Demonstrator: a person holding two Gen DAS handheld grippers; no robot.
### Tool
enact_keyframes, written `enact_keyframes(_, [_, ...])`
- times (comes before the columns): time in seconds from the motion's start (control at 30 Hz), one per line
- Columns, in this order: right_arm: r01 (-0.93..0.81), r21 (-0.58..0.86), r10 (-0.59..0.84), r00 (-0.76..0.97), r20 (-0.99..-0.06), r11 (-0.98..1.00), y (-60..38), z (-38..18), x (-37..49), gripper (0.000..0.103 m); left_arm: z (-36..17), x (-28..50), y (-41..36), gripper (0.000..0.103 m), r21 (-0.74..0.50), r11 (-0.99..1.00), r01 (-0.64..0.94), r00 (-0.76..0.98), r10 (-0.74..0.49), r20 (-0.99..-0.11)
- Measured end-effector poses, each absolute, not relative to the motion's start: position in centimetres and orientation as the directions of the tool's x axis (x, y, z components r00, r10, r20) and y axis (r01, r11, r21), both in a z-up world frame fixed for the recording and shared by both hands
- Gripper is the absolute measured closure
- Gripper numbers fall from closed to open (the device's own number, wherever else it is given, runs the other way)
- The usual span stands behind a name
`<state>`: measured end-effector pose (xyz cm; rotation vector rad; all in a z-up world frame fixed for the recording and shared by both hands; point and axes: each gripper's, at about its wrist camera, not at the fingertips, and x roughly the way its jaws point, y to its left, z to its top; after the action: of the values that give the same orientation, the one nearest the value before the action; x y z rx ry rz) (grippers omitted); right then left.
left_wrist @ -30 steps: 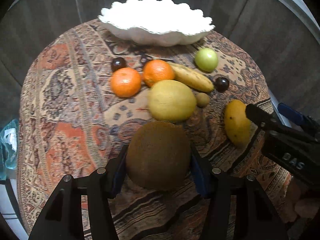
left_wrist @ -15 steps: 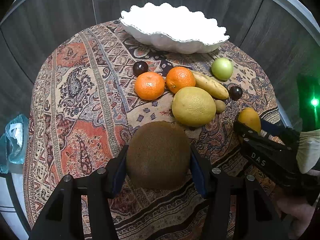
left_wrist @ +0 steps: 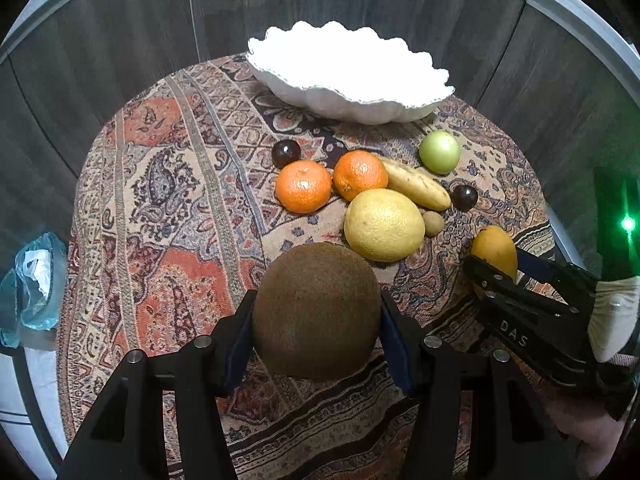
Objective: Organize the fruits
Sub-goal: 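Grasp the brown kiwi with the left tool while the right tool grasps the yellow mango, then carry the kiwi and mango over the white bowl and release both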
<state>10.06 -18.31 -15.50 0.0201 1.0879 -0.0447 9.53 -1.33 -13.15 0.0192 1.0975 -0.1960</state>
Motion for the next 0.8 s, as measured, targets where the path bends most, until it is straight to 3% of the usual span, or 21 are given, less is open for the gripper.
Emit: enact_keyframes(0.8, [0.019, 0.002, -0.011, 0.667, -0.745, 1.0, -18.4, -6.2, 16.4, 0.049, -5.5, 17.5, -2.2, 0.047, -0.054, 0.974, 0.218, 0.601, -0.178, -0.779])
